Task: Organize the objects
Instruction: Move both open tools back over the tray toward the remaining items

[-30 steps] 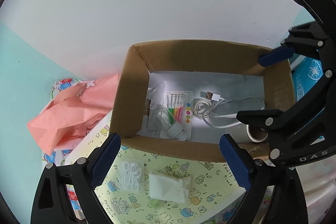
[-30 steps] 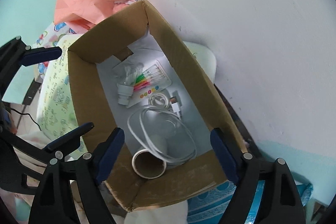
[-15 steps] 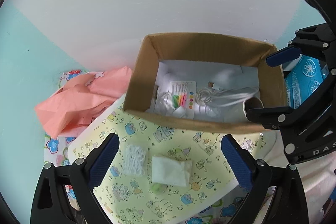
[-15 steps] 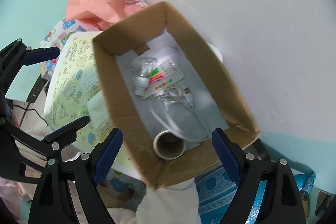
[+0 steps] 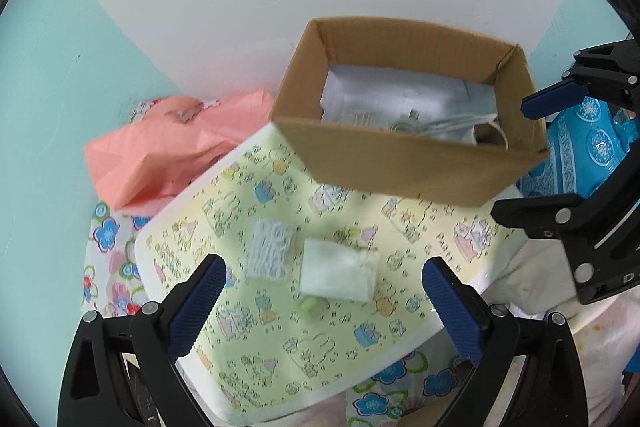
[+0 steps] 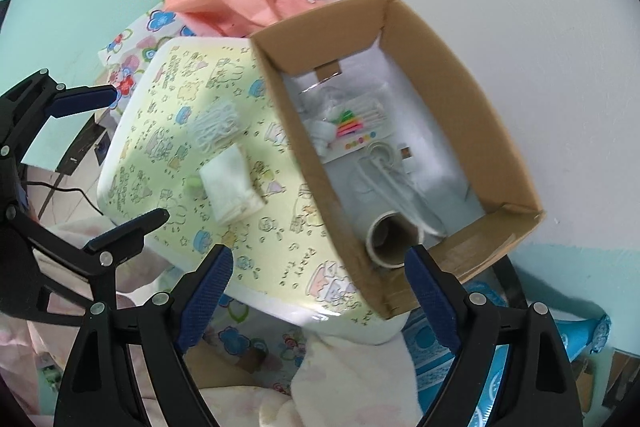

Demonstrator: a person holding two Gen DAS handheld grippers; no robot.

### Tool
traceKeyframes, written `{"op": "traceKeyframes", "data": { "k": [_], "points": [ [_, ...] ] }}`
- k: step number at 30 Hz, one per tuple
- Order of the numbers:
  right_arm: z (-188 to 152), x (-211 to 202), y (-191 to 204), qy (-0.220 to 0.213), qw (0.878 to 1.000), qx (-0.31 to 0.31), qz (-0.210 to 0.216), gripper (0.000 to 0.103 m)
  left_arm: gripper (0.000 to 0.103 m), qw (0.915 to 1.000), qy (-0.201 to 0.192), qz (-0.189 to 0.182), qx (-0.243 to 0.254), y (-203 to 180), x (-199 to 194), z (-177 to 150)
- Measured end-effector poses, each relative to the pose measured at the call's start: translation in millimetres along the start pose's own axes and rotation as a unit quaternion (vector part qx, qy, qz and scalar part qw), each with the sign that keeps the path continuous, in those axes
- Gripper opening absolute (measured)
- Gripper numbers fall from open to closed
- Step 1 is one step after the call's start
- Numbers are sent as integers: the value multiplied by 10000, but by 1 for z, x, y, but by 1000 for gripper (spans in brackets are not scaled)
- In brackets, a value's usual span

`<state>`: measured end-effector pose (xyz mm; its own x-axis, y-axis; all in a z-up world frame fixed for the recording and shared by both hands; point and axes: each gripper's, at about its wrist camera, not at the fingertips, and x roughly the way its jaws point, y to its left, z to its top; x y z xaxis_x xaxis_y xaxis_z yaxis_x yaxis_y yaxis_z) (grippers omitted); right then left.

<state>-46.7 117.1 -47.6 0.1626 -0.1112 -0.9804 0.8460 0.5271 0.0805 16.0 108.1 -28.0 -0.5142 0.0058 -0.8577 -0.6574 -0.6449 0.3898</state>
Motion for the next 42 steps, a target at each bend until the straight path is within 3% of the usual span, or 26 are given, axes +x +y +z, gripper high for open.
{"op": "traceKeyframes", "data": {
  "k": [14,42],
  "points": [
    [-8,13,39,-125,9997,-175,112,90,100,9994,169,-47,-282,17,7,-49],
    [1,84,95,242,9976,-532,369,90,100,9970,530,-175,-541,39,71,-109]
  ]
}}
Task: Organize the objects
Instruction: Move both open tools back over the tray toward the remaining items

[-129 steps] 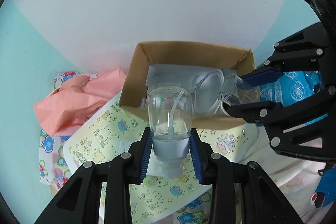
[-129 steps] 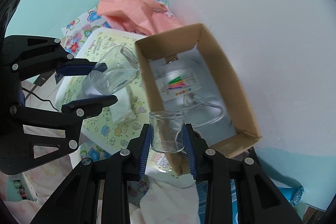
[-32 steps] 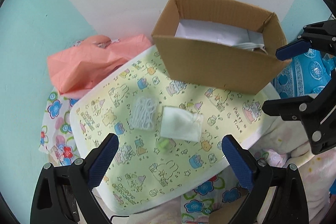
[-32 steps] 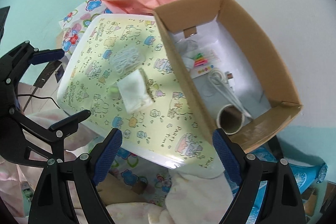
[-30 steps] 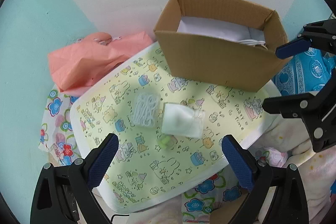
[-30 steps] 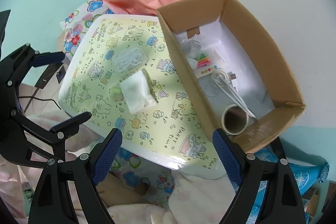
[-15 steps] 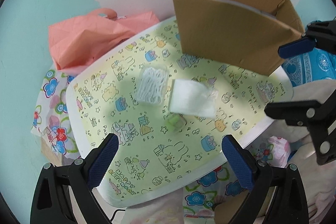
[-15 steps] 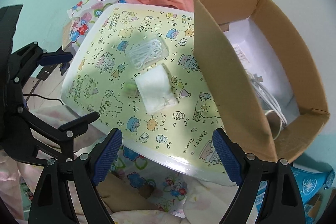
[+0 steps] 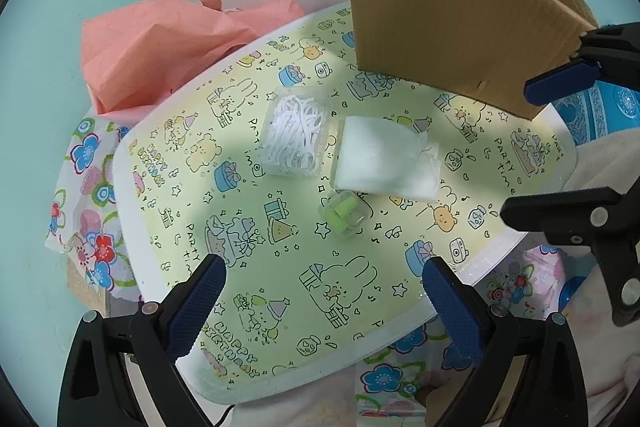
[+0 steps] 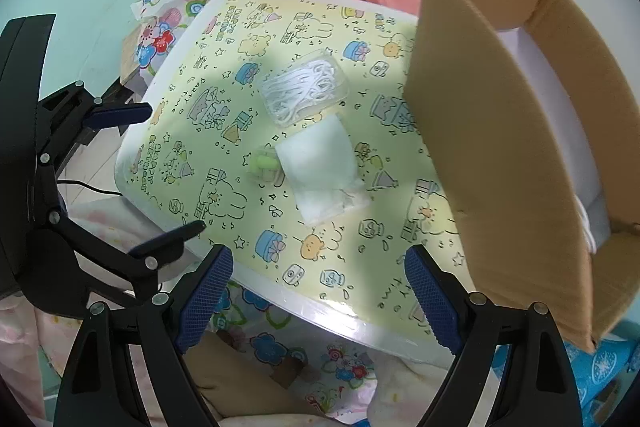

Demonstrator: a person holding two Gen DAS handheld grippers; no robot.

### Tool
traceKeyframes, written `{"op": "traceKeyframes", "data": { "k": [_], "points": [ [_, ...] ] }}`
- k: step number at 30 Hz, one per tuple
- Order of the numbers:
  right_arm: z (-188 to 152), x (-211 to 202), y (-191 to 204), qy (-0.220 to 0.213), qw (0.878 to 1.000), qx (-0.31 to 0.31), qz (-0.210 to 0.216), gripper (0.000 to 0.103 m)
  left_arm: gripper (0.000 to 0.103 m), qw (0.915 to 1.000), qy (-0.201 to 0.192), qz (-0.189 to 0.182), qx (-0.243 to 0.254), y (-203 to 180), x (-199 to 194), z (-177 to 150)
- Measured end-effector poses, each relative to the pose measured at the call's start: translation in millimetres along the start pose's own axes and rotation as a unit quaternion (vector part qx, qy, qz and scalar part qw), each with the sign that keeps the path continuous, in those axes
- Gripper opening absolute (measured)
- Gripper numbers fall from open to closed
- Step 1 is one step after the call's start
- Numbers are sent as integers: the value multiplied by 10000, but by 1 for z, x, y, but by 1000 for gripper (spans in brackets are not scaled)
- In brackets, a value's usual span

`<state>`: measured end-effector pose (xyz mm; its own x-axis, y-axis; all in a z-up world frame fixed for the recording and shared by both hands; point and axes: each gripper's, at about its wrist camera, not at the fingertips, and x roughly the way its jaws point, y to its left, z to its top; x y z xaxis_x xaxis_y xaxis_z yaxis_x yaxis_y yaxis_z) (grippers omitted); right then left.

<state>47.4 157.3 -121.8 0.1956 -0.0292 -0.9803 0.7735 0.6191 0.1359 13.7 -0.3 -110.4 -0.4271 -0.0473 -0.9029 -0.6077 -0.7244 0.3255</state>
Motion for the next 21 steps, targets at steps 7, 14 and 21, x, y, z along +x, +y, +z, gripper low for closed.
{"op": "traceKeyframes", "data": {
  "k": [7,14,21],
  "points": [
    [7,20,1,83,9999,-82,40,90,100,9999,-22,-64,117,0,15,0],
    [17,39,-1,144,9997,-135,112,90,100,9998,16,-107,167,3,29,3],
    [22,58,-8,223,9996,-105,159,90,100,9996,79,-207,147,9,43,9]
  ]
}}
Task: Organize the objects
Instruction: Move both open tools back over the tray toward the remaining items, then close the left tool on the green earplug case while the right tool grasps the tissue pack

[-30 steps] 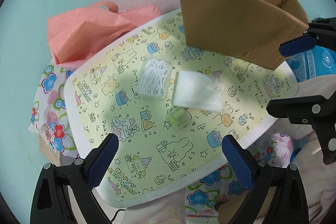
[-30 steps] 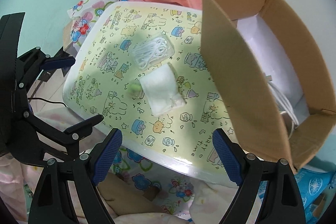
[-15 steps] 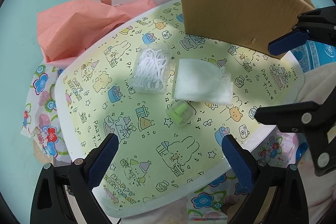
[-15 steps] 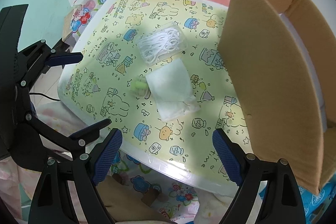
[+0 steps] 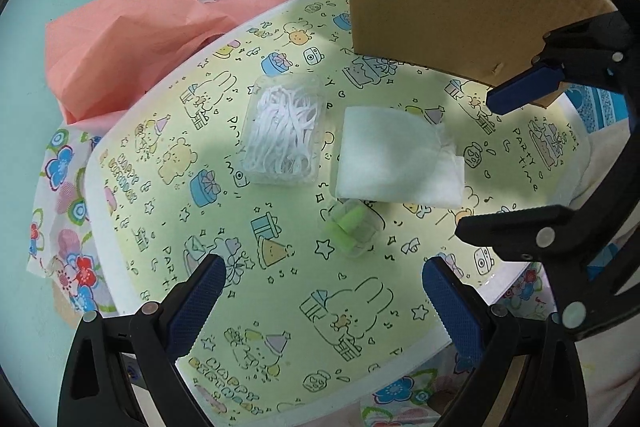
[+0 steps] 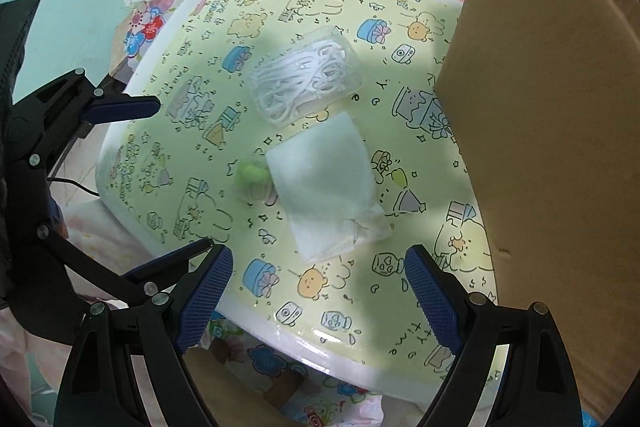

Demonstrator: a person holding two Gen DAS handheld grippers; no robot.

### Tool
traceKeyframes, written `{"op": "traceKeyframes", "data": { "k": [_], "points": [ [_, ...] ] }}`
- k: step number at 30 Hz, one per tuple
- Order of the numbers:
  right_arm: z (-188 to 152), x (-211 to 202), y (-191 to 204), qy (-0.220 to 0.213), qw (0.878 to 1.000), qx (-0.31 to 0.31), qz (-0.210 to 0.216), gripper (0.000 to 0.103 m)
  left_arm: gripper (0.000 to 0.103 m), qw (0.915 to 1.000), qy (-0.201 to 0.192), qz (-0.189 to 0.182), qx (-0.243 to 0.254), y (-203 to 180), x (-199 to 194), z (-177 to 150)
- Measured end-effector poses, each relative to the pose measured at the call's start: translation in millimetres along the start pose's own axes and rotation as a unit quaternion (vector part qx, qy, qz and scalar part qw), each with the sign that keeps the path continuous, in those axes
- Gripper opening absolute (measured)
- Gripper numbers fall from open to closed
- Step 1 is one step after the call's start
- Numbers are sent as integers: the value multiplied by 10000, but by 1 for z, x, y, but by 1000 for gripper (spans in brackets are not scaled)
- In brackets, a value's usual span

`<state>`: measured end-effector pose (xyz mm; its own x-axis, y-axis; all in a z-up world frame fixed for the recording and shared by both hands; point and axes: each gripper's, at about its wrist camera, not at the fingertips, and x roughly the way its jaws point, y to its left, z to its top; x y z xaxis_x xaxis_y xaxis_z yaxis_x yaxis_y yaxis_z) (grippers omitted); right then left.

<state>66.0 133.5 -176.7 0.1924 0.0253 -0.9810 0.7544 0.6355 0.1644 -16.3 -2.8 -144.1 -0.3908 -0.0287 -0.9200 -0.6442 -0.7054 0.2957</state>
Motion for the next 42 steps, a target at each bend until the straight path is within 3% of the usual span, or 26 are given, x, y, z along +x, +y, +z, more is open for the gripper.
{"op": "traceKeyframes", "data": {
  "k": [27,35,42],
  "points": [
    [10,40,-16,88,9998,-189,53,90,99,9995,25,-176,-255,4,42,4],
    [11,45,-19,175,9997,-192,35,90,78,9978,99,-409,-507,9,53,0],
    [12,45,-20,192,9996,-224,29,90,77,9987,8,-351,-380,3,52,0]
  ]
}}
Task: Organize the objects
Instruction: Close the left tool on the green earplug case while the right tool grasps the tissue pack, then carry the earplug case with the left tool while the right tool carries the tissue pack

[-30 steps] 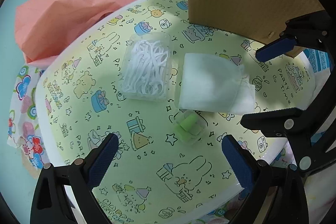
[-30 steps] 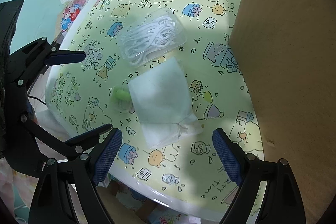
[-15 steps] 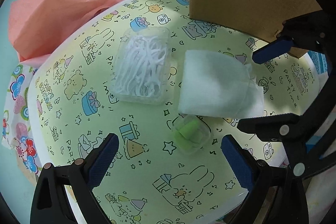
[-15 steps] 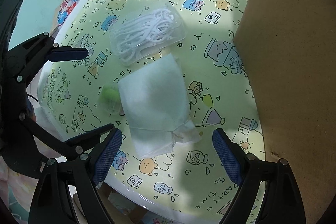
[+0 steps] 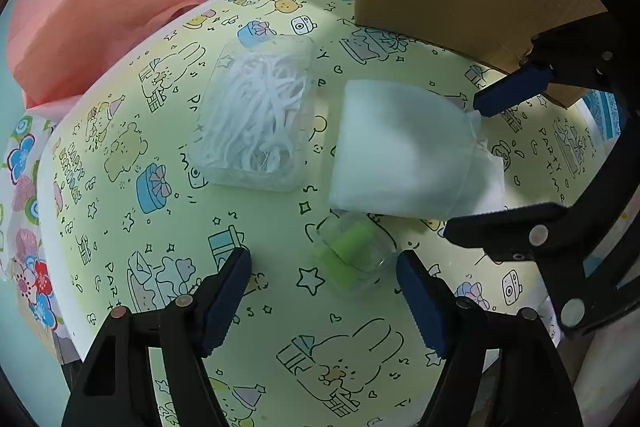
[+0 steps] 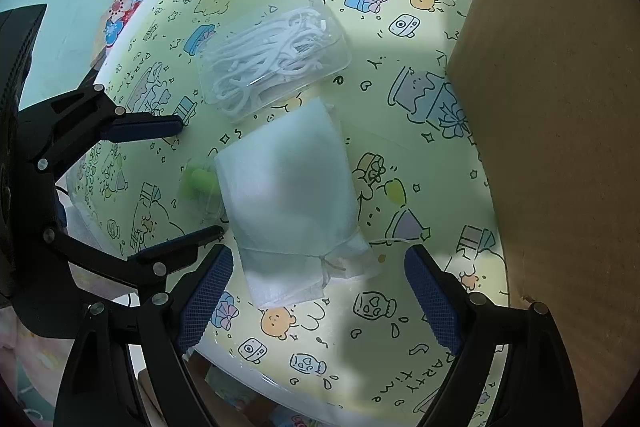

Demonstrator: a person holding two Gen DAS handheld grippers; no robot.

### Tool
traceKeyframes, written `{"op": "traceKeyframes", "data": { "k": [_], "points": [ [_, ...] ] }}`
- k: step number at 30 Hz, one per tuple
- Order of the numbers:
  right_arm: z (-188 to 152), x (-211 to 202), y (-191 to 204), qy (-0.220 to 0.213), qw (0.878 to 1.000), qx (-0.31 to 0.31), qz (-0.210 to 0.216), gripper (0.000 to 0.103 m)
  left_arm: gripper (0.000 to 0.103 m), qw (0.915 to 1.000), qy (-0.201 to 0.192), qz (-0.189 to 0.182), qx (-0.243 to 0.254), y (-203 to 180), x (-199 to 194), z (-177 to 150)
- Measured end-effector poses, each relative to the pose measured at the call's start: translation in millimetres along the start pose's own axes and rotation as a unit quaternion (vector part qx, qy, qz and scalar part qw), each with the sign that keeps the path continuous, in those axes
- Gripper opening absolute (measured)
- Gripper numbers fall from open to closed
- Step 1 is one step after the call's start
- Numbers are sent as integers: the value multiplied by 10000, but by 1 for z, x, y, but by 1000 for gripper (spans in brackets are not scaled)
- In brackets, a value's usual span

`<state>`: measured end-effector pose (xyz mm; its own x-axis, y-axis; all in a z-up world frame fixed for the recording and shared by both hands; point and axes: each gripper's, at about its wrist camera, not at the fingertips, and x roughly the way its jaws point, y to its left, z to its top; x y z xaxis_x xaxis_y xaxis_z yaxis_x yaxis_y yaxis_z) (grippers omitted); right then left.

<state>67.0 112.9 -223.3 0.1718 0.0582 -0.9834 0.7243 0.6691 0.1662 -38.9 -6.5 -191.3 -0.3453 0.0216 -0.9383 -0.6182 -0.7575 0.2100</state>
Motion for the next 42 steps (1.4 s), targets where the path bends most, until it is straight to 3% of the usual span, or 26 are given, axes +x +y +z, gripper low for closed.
{"op": "traceKeyframes", "data": {
  "k": [7,9,11,12,25,32,34,36,42],
  "points": [
    [1,1,0,9,10000,-31,-12,90,76,9999,-101,16,-19,-2,0,2],
    [1,1,-1,8,10000,-31,-26,90,71,10000,-78,14,-36,-2,-1,3],
    [0,1,-1,-1,10000,-47,-32,90,47,9999,-76,11,-75,0,-4,3],
    [0,1,-2,-5,10000,-56,-38,90,42,9999,-66,8,-106,1,-6,3],
    [15,16,24,0,9987,-428,-293,90,43,9996,60,50,-277,14,-9,-5],
    [26,19,33,-208,9969,-555,-519,89,43,9993,31,30,-364,25,-10,-8],
    [25,19,36,-272,9949,-703,-665,82,43,9994,31,46,-341,24,-10,-8],
    [24,18,40,-278,9922,-877,-840,67,43,9994,41,56,-339,24,-10,-8],
    [20,14,34,-232,9954,-629,-683,59,43,9988,56,67,-478,27,-10,-8]
  ]
}}
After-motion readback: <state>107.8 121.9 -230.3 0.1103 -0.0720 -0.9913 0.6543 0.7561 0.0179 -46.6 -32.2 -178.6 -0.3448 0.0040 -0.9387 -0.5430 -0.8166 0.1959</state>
